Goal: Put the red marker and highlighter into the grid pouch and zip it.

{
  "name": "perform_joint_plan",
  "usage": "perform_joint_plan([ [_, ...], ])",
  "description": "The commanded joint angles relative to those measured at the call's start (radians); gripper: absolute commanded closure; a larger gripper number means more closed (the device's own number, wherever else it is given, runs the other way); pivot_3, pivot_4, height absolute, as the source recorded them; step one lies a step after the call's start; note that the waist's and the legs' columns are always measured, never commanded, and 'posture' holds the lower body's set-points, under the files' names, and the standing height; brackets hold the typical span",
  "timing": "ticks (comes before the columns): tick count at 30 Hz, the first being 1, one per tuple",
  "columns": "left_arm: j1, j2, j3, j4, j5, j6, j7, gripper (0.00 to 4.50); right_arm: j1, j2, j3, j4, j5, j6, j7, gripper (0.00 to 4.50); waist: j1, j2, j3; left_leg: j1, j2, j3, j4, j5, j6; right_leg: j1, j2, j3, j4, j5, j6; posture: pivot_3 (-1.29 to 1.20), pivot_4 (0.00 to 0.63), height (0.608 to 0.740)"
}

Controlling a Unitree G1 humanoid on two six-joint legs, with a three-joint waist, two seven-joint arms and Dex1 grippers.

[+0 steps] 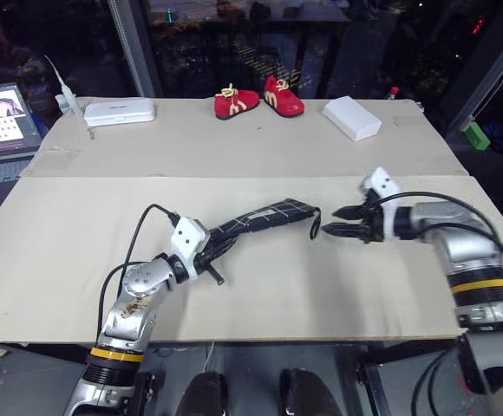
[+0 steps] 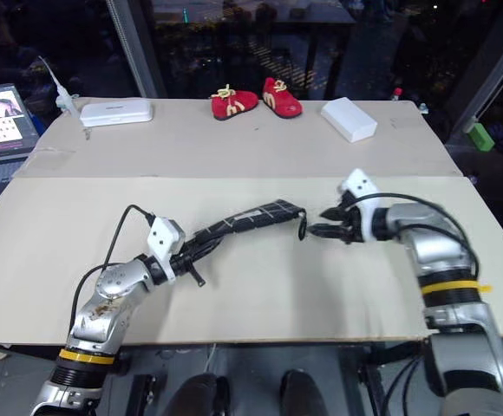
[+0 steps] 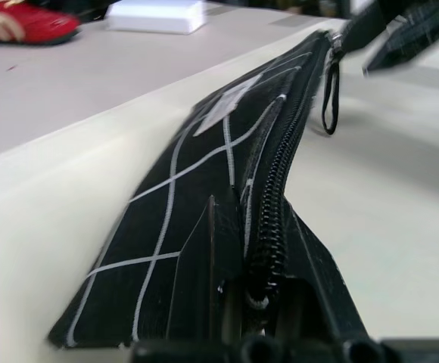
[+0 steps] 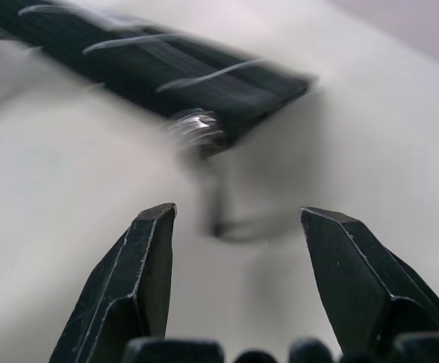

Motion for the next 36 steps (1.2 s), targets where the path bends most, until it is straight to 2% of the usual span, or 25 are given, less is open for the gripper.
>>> perform_joint_plan([
  [1, -0.034, 0.046, 0.007, 0.036, -0.005, -0.129, -0.100, 4.50, 0.112, -0.088, -0.132, -0.179, 0.133, 0.027, 0.103, 1.56, 0.000, 0.000, 0.000, 0.000, 0.001, 0.000, 0.000, 0.000, 0.000, 0.000, 0.001, 0.000, 0.000, 0.000, 0.000, 0.00, 0.150, 0.740],
  [4, -0.050, 0.086, 0.000, 0.094, -0.011, -0.206, -0.186, 4.50, 0.198, -0.110, -0.186, -0.260, 0.190, 0.057, 0.093, 1.56, -0.011, 0.000, 0.000, 0.001, 0.001, -0.001, 0.000, 0.000, 0.000, 0.000, 0.000, 0.003, 0.001, 0.000, 0.000, 0.00, 0.150, 0.740],
  [9, -0.102, 0.137, -0.041, 0.297, 0.071, -0.413, -0.287, 4.50, 0.264, -0.086, -0.196, -0.325, 0.205, 0.075, 0.011, 1.56, -0.016, 0.000, 0.000, 0.006, 0.001, 0.000, 0.001, 0.000, 0.000, 0.003, 0.000, 0.005, 0.001, 0.000, 0.000, 0.00, 0.150, 0.740],
  [11, -0.114, 0.121, -0.041, 0.310, 0.035, -0.400, -0.311, 3.67, 0.262, -0.079, -0.185, -0.324, 0.199, 0.070, -0.008, 1.49, -0.016, 0.000, 0.000, 0.006, 0.001, 0.000, 0.001, 0.000, 0.000, 0.002, 0.000, 0.006, 0.001, 0.000, 0.000, 0.00, 0.150, 0.740],
  [14, -0.105, 0.099, -0.050, 0.257, 0.009, -0.373, -0.319, 2.76, 0.258, -0.076, -0.174, -0.320, 0.197, 0.066, -0.022, 1.49, -0.012, 0.000, 0.000, 0.004, 0.001, 0.000, 0.001, 0.000, 0.000, 0.001, 0.000, 0.006, 0.001, 0.000, 0.001, 0.00, 0.150, 0.740],
  [15, -0.100, 0.090, -0.048, 0.237, 0.009, -0.361, -0.305, 2.32, 0.257, -0.076, -0.171, -0.318, 0.197, 0.064, -0.025, 1.49, -0.010, 0.000, 0.000, 0.003, 0.001, 0.000, 0.001, 0.000, 0.000, 0.001, 0.000, 0.006, 0.001, -0.001, 0.001, 0.00, 0.150, 0.740],
  [17, -0.079, 0.074, -0.036, 0.158, -0.039, -0.269, -0.281, 1.72, 0.252, -0.076, -0.163, -0.298, 0.191, 0.055, -0.027, 1.49, -0.005, 0.000, 0.000, 0.002, 0.000, -0.001, 0.001, 0.000, 0.001, 0.001, 0.000, 0.005, 0.001, -0.001, 0.001, 0.00, 0.150, 0.740],
  [22, -0.017, 0.087, 0.034, -0.055, -0.228, 0.059, -0.201, 1.72, 0.217, -0.068, -0.135, -0.199, 0.160, 0.019, -0.036, 1.49, -0.006, 0.000, 0.000, 0.002, 0.001, -0.002, 0.001, 0.000, 0.001, 0.001, 0.000, 0.005, 0.002, -0.001, 0.002, 0.00, 0.150, 0.740],
  [25, 0.021, 0.120, 0.083, -0.151, -0.282, 0.244, -0.107, 1.72, 0.187, -0.055, -0.127, -0.148, 0.153, 0.003, -0.035, 1.49, -0.011, 0.000, 0.000, 0.004, 0.001, -0.002, 0.001, 0.000, 0.001, 0.002, 0.000, 0.006, 0.003, -0.001, 0.002, 0.00, 0.150, 0.740],
  [31, 0.087, 0.167, 0.225, -0.221, -0.371, 0.348, -0.045, 1.72, 0.140, -0.032, -0.101, -0.080, 0.136, -0.031, -0.025, 1.49, -0.021, 0.000, 0.000, 0.005, 0.001, -0.002, 0.001, 0.000, 0.000, 0.002, 0.002, 0.007, 0.004, -0.001, 0.002, 0.00, 0.150, 0.740],
  [36, 0.145, 0.211, 0.399, -0.273, -0.486, 0.510, 0.073, 1.72, 0.113, -0.021, -0.121, -0.012, 0.138, -0.054, -0.021, 1.49, -0.022, -0.001, 0.000, 0.005, 0.001, -0.002, 0.001, 0.000, 0.000, 0.002, 0.001, 0.007, 0.004, -0.001, 0.002, 0.00, 0.150, 0.740],
])
